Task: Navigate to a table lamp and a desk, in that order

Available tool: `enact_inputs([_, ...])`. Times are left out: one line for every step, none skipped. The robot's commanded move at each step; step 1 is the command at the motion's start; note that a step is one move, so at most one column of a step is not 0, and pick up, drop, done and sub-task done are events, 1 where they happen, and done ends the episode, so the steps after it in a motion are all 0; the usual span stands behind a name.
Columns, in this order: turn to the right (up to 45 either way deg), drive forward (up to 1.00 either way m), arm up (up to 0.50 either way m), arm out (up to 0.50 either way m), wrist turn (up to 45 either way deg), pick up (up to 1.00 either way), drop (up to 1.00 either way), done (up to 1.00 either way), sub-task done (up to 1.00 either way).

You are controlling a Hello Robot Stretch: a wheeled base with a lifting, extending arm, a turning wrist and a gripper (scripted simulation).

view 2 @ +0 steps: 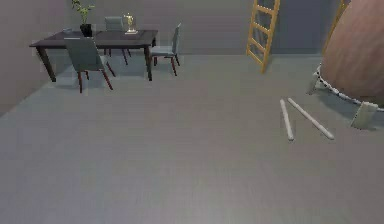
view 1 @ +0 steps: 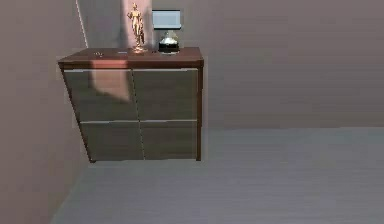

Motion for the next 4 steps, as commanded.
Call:
enact_inputs([0.0,1.00,0.00,0.00,0.0,0.00,0.00,0.00,0.00])
enact_inputs([-36.0,0.00,0.00,0.00,0.0,0.00,0.00,0.00,0.00])
enact_inputs([0.0,0.05,0.00,0.00,0.0,0.00,0.00,0.00,0.00])
enact_inputs([24.0,0.00,0.00,0.00,0.0,0.00,0.00,0.00,0.00])
